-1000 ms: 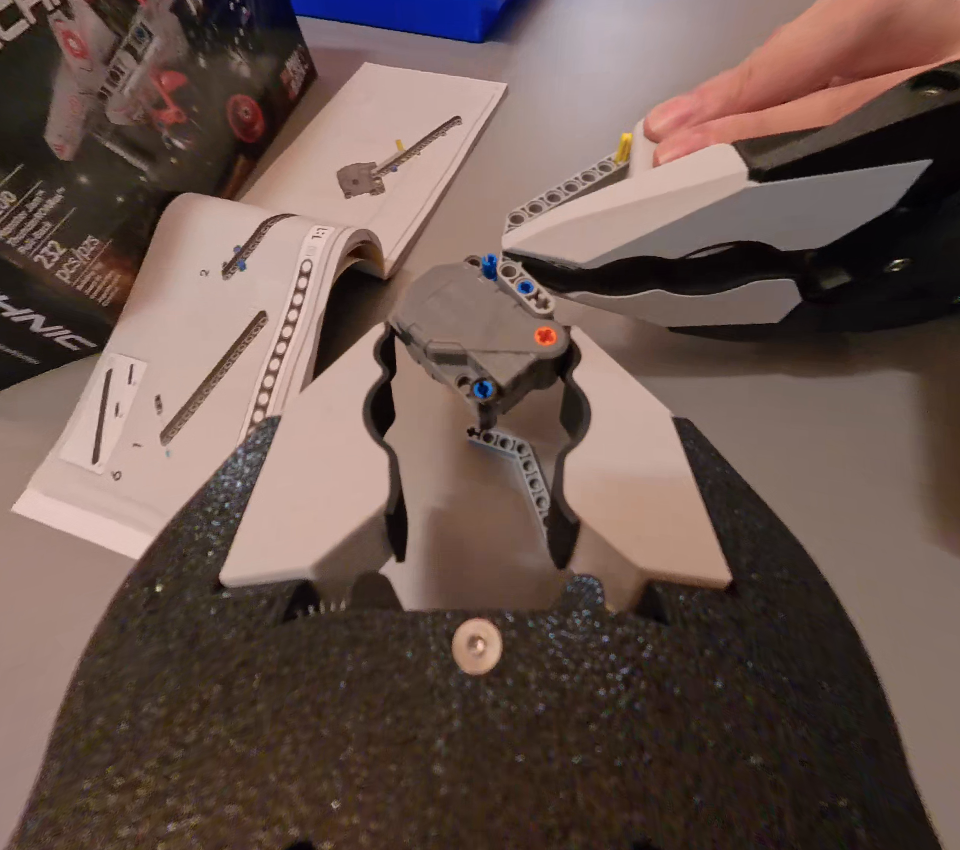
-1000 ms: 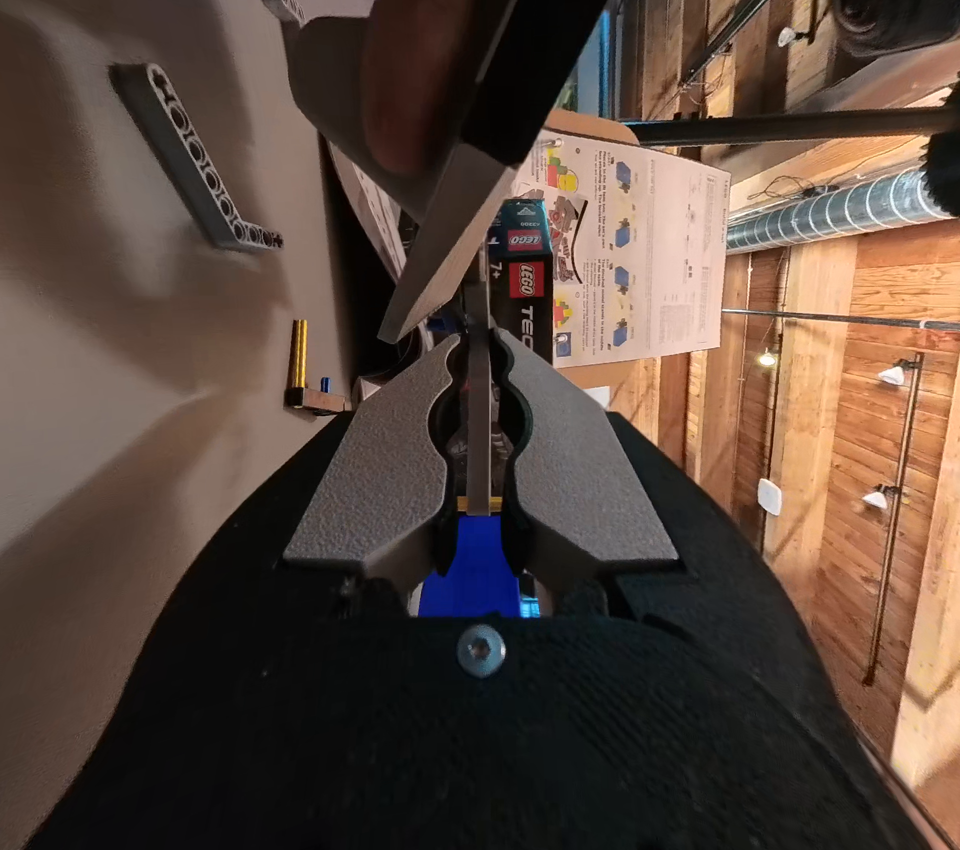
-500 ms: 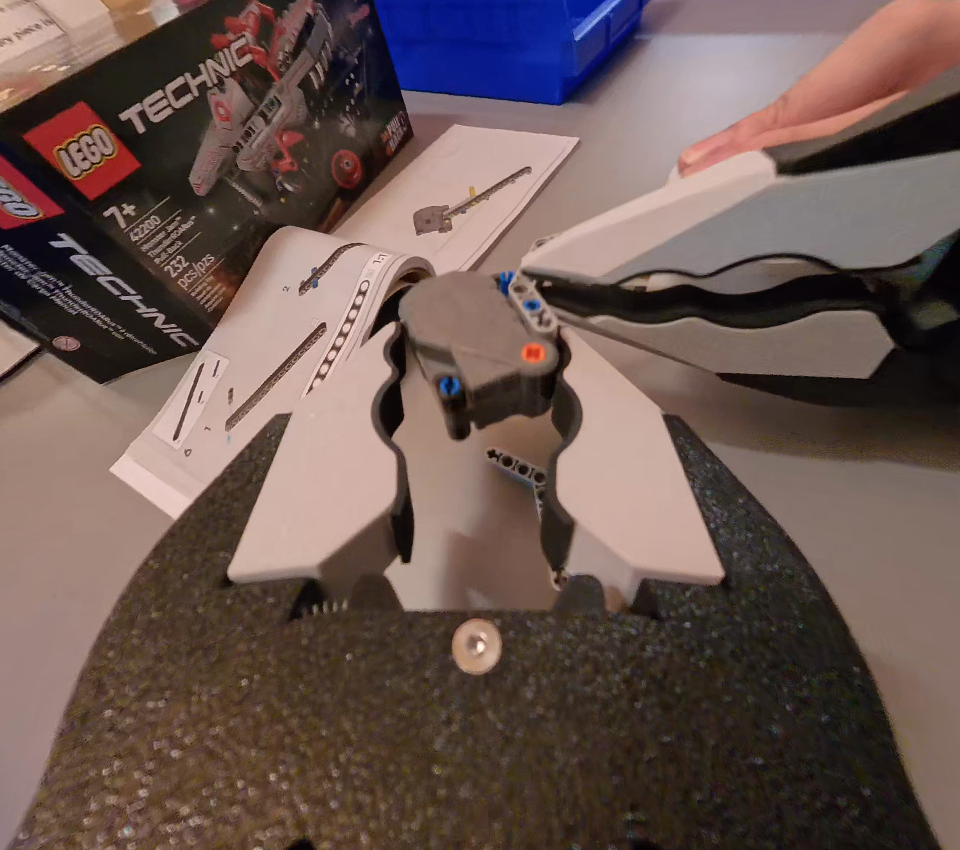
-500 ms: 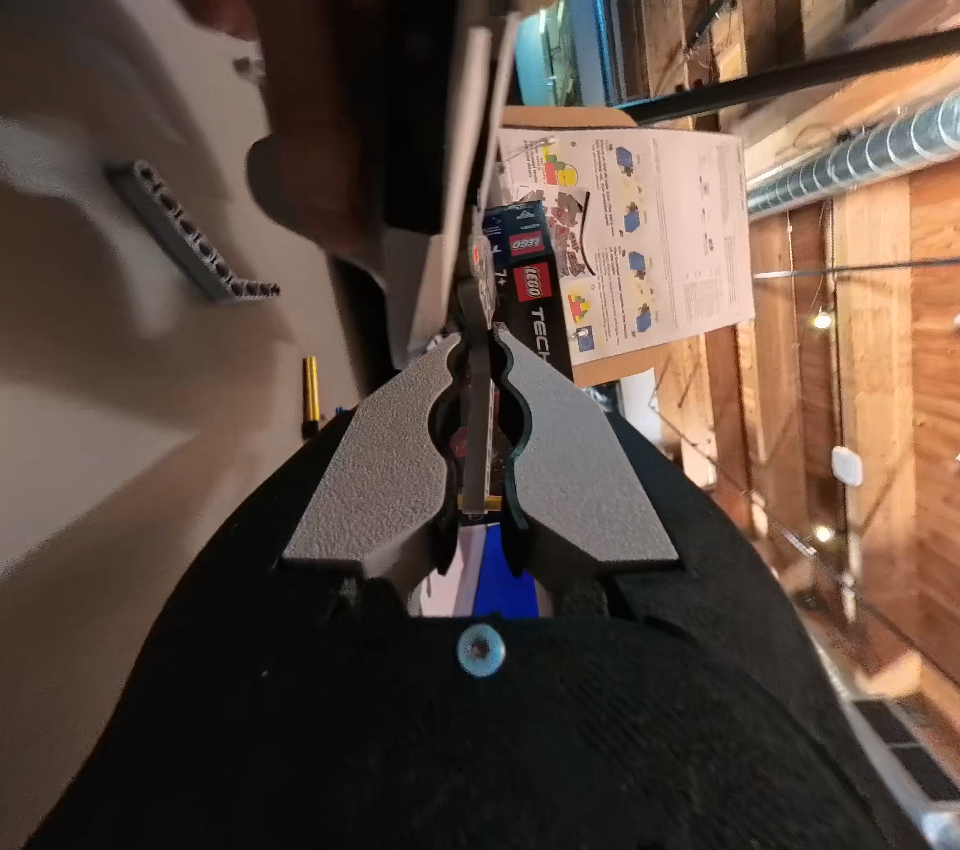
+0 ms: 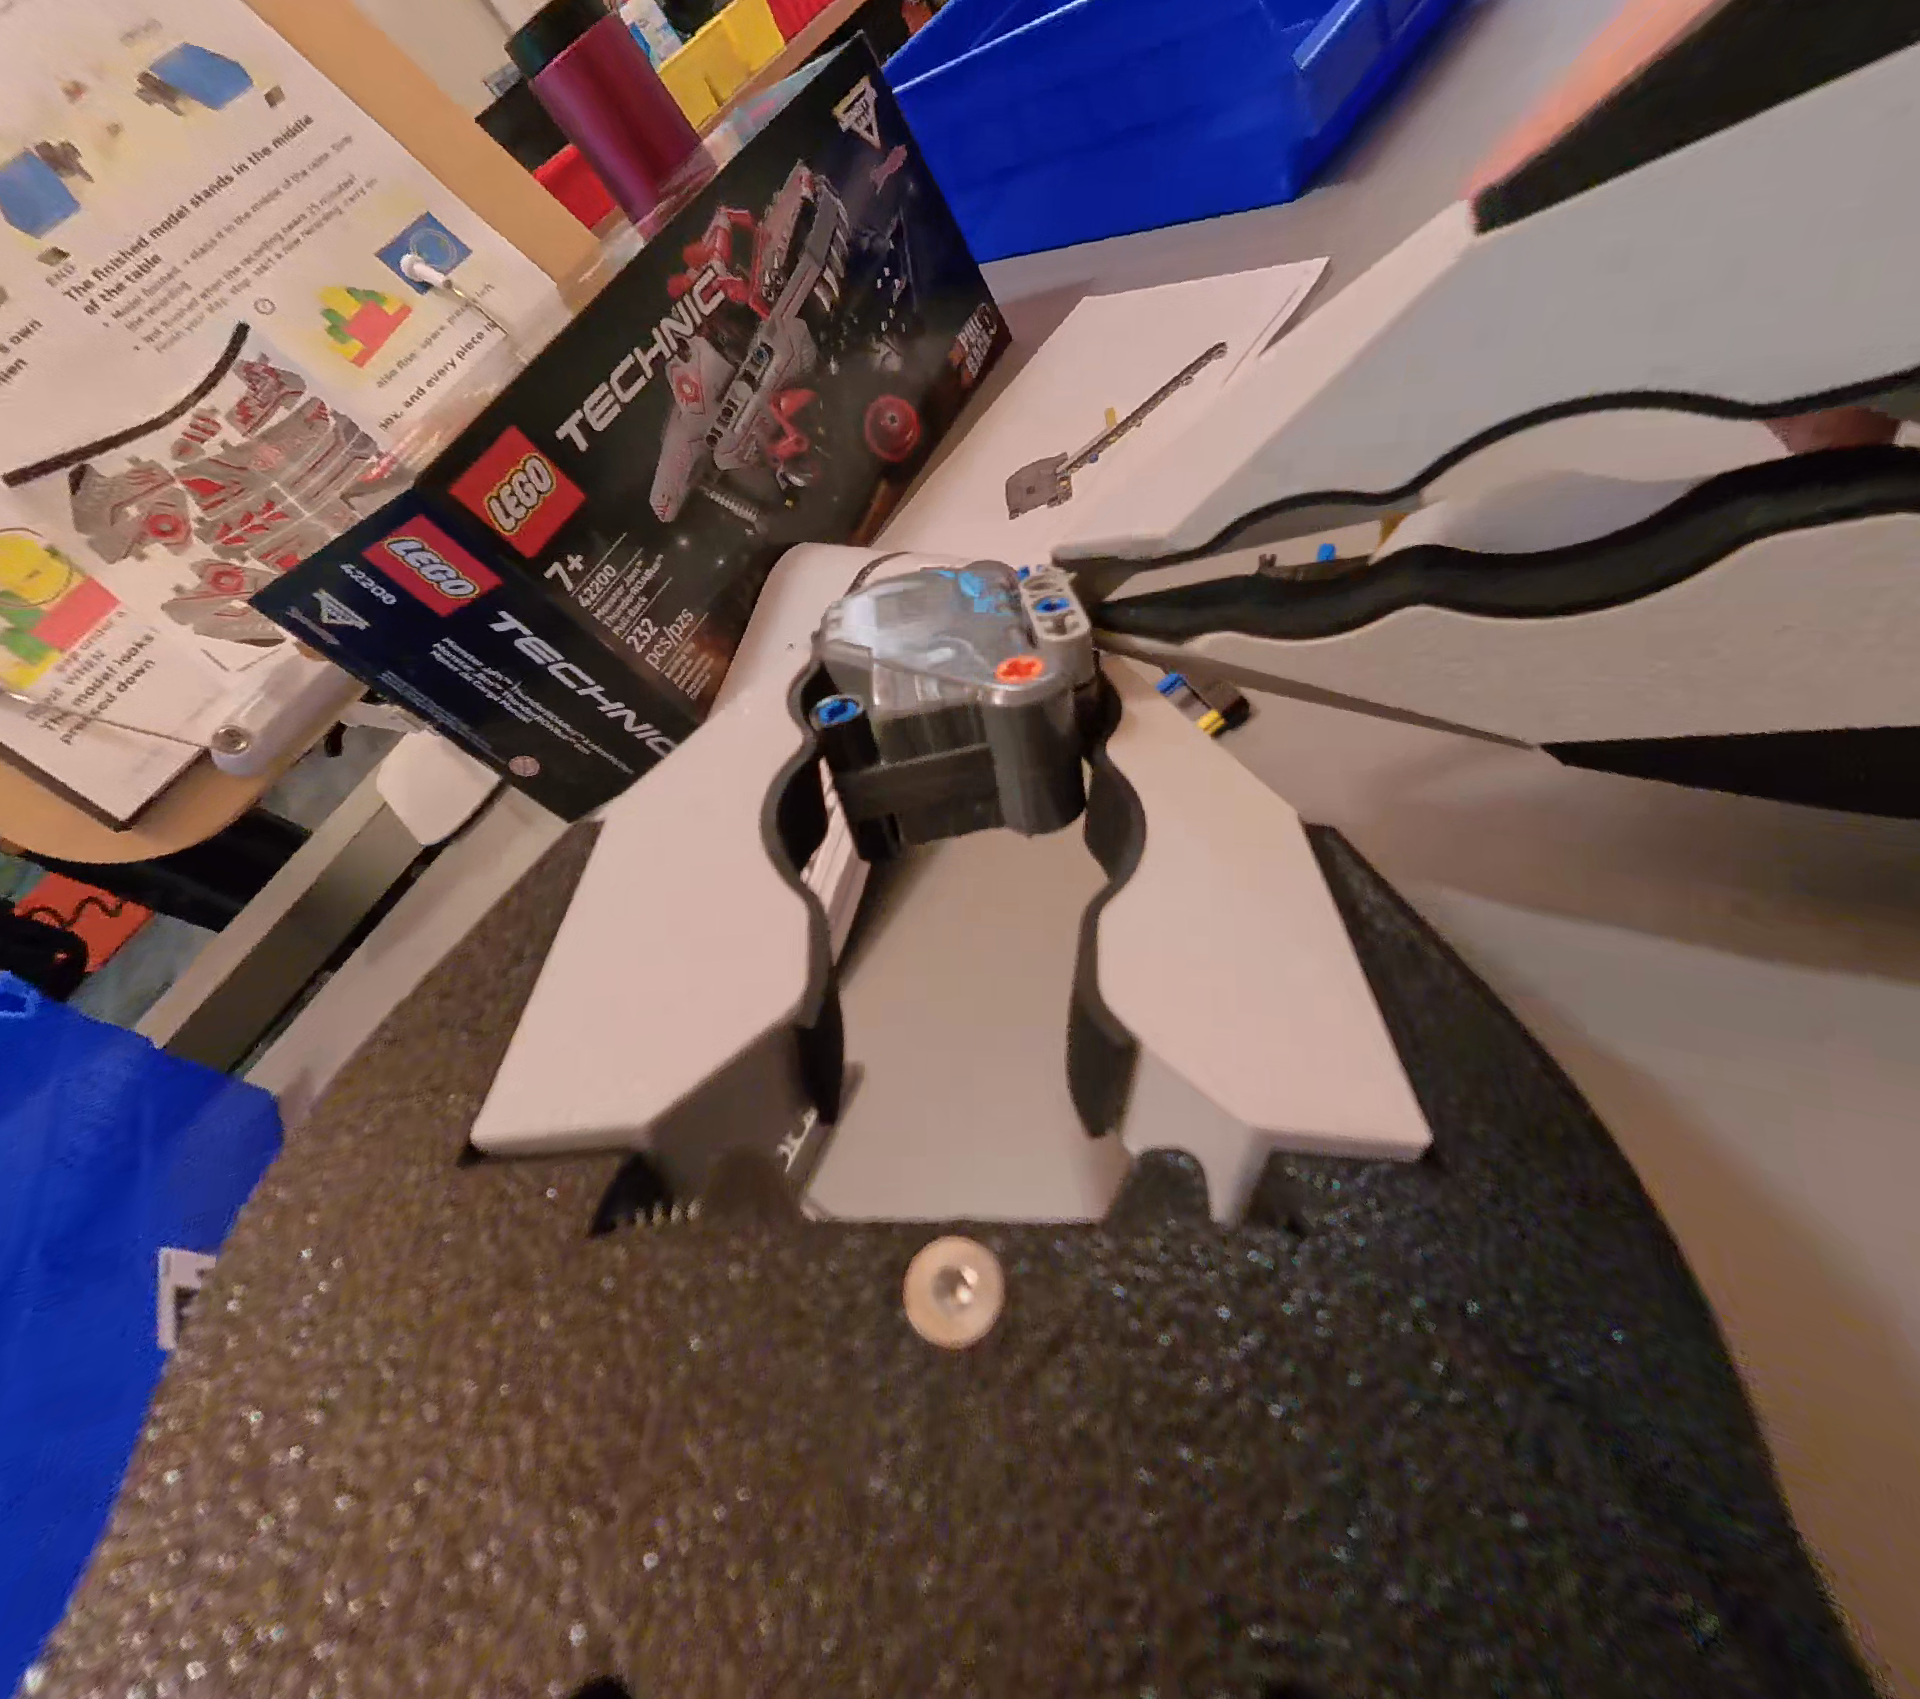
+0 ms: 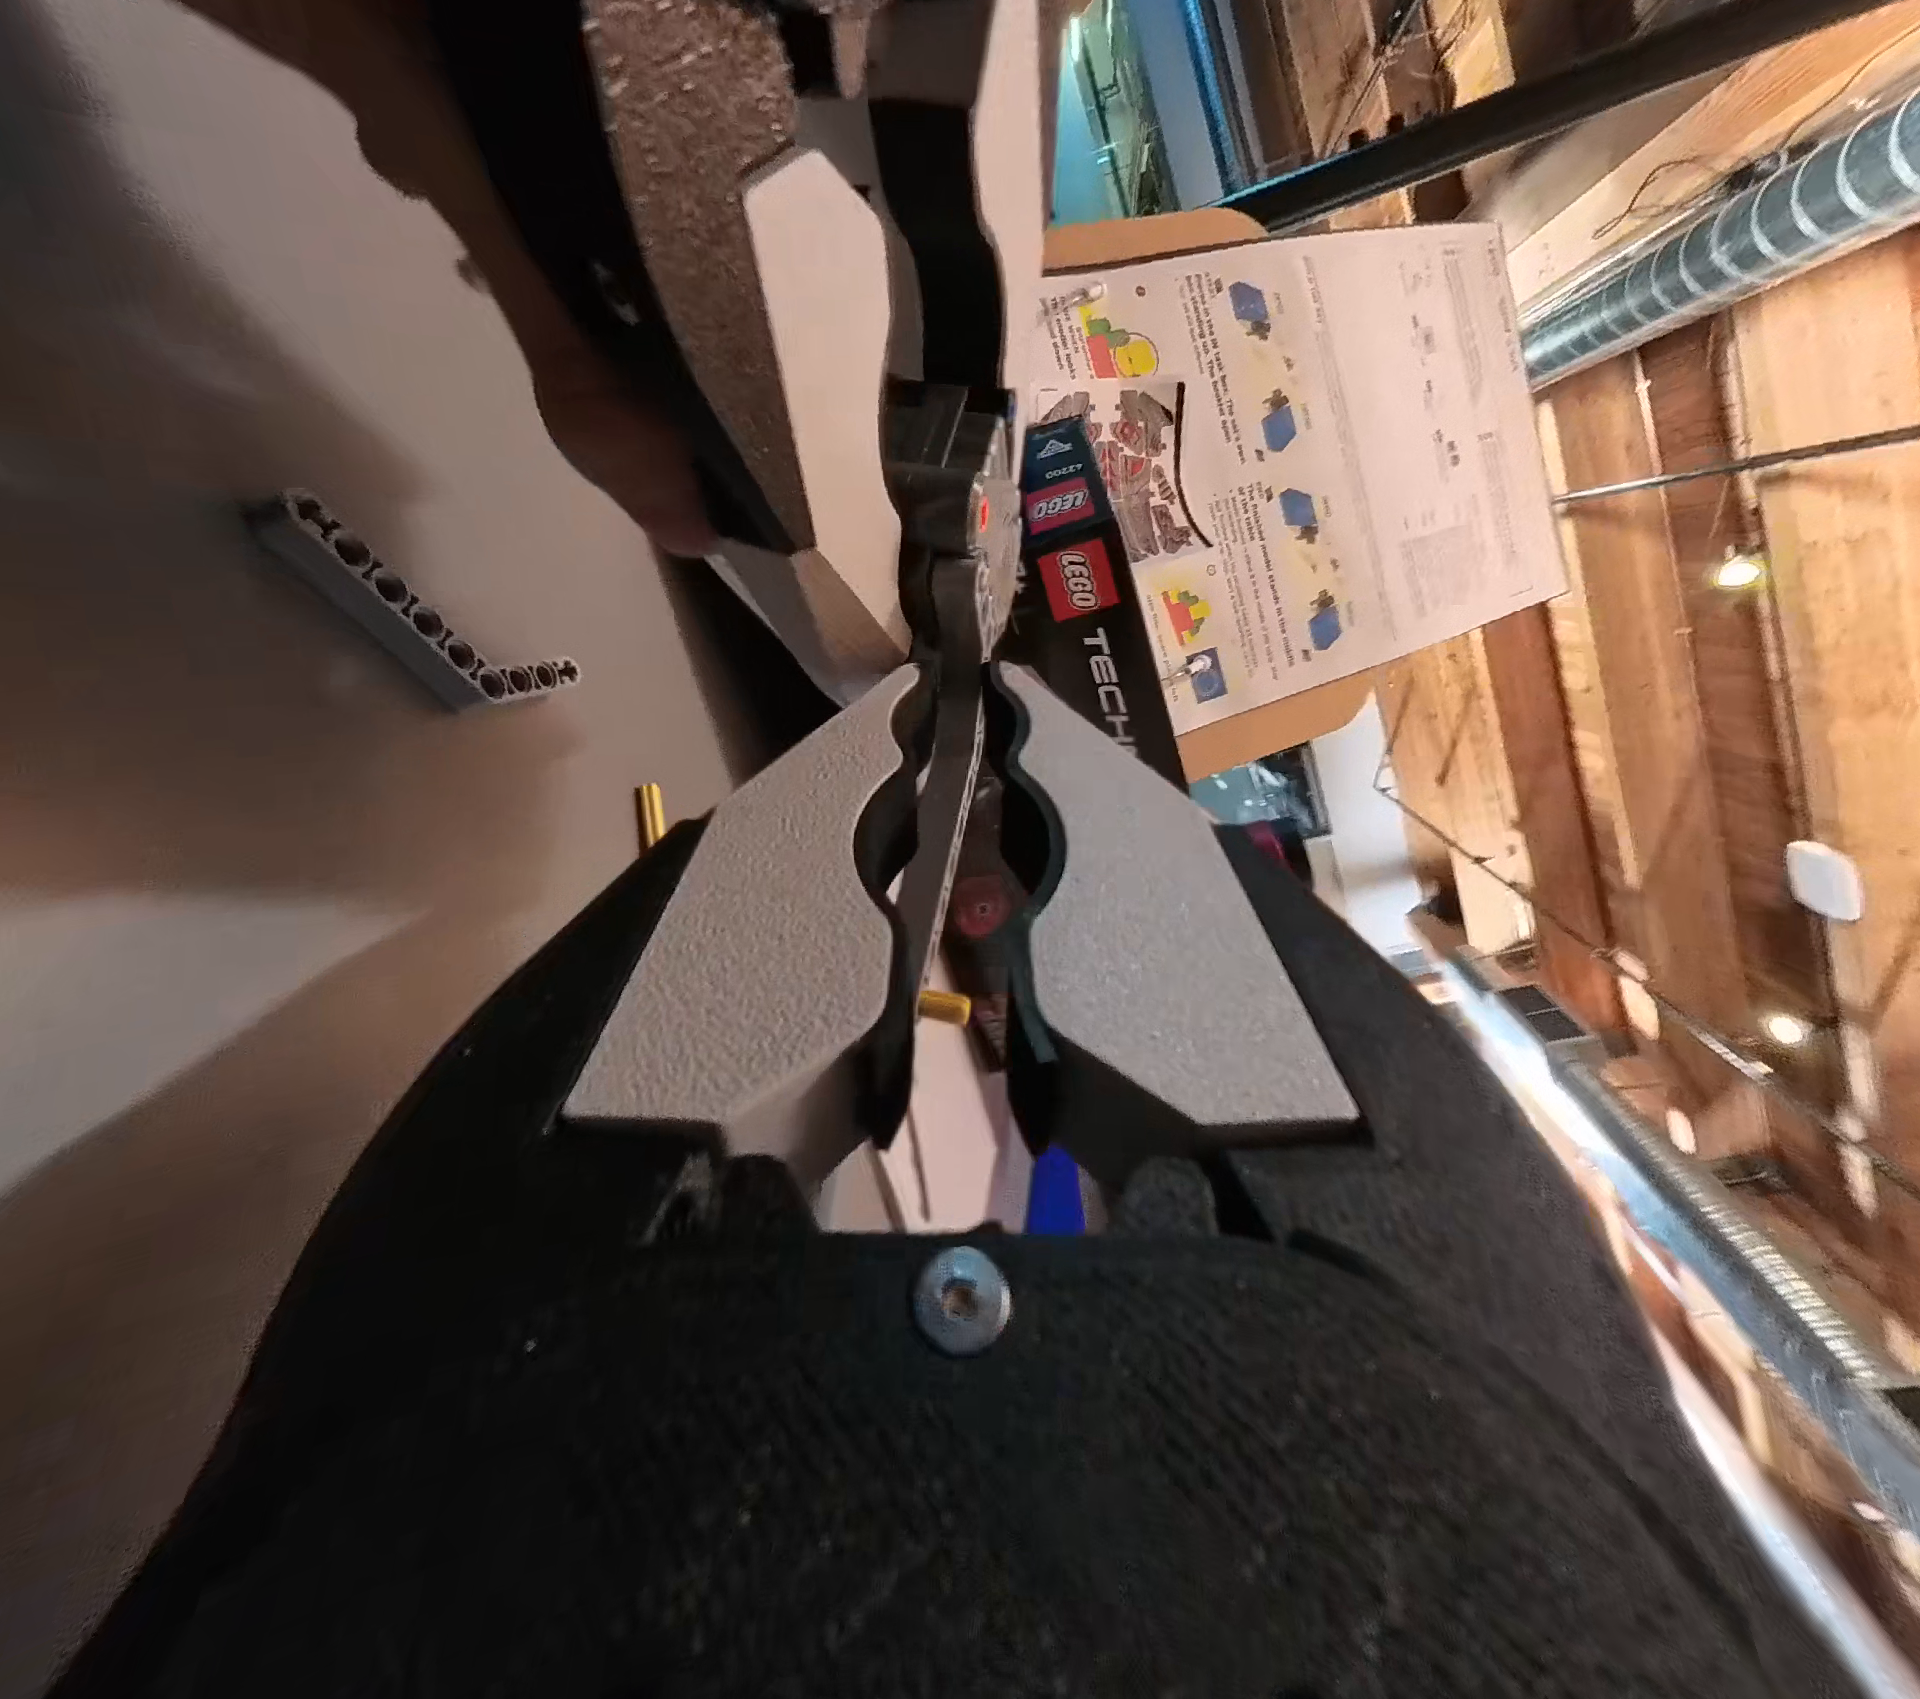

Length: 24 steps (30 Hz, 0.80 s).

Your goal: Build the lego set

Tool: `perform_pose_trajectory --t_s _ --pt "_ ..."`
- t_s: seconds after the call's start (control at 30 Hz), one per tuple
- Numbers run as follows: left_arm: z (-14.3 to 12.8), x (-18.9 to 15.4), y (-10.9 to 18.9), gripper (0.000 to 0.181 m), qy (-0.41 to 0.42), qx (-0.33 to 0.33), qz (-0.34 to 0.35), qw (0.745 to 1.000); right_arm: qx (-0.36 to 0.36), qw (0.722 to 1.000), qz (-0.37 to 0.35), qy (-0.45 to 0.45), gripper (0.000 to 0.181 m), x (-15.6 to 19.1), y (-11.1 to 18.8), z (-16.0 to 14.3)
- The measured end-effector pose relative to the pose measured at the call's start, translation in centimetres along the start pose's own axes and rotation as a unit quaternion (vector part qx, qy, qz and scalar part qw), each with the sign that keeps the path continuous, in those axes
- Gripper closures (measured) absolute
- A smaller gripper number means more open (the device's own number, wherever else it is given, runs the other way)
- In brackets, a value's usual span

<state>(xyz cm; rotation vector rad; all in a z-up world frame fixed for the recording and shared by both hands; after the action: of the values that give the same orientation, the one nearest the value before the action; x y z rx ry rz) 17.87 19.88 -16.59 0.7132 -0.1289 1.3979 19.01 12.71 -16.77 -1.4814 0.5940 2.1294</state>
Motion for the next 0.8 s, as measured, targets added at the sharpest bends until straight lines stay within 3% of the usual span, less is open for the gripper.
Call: perform_pose_trajectory --t_s 0.3,0.47,0.63,0.73,0.8 --pt "-0.8 0.3 -0.2 0.137 0.023 0.051 -0.043 0.997 0.003 0.993 -0.036 0.115 0.169 1.0 -0.2 0.3" --pt "-1.0 0.2 -0.3 0.136 0.037 0.056 -0.06 0.996 0.007 0.994 -0.008 0.107 0.181 1.4 -0.2 0.3" --pt "-1.3 0.1 -0.5 0.136 0.055 0.066 -0.068 0.994 0.015 0.997 0.004 0.076 0.181 1.5 -0.4 0.3" --pt "-1.7 0.6 -0.5 0.137 0.052 0.088 -0.042 0.994 0.02 0.995 -0.035 0.09 0.181 0.7 -0.3 -0.2" --pt "-1.9 0.4 -0.6 0.137 0.044 0.093 -0.05 0.993 0.02 0.997 -0.013 0.079 0.171 0.9 -0.5 -0.4"
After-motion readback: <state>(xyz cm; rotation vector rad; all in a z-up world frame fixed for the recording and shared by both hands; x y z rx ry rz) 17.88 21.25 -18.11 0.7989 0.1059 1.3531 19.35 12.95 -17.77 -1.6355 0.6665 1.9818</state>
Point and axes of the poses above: each gripper's, where its closed fingertips meet, y back along the fingers, z out of its top, x = y × z across the jaws, the point moved 6 cm from there along y, back along the fingers, and after that the axes turned 9 degrees about x, right-handed, at the moved point
